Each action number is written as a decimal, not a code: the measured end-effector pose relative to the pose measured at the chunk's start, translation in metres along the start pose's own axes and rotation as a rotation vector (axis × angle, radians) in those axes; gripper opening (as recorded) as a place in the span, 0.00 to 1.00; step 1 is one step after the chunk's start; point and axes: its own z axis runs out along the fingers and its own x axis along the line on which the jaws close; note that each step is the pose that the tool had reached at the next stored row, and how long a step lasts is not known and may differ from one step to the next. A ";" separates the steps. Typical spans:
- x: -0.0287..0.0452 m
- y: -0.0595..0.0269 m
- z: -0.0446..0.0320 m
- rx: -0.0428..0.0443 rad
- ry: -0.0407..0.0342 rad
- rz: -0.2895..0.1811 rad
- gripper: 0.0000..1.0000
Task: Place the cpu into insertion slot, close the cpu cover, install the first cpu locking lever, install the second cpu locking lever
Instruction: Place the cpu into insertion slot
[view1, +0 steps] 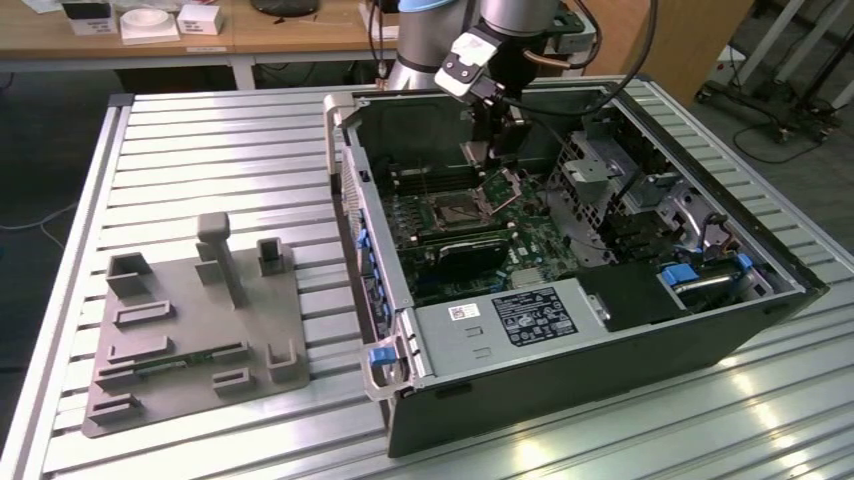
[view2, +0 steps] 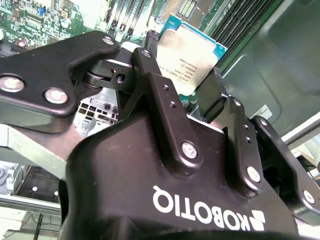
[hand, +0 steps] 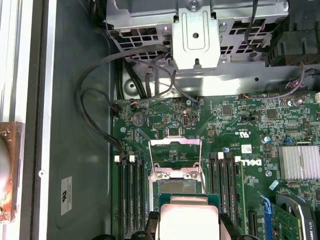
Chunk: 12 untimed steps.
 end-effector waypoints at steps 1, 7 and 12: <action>0.0000 0.0000 0.0006 -0.0002 0.0004 0.000 0.54; -0.0003 -0.0009 0.0107 0.0003 0.0008 -0.010 0.54; -0.0002 -0.0044 0.0197 0.0012 0.0038 -0.041 0.54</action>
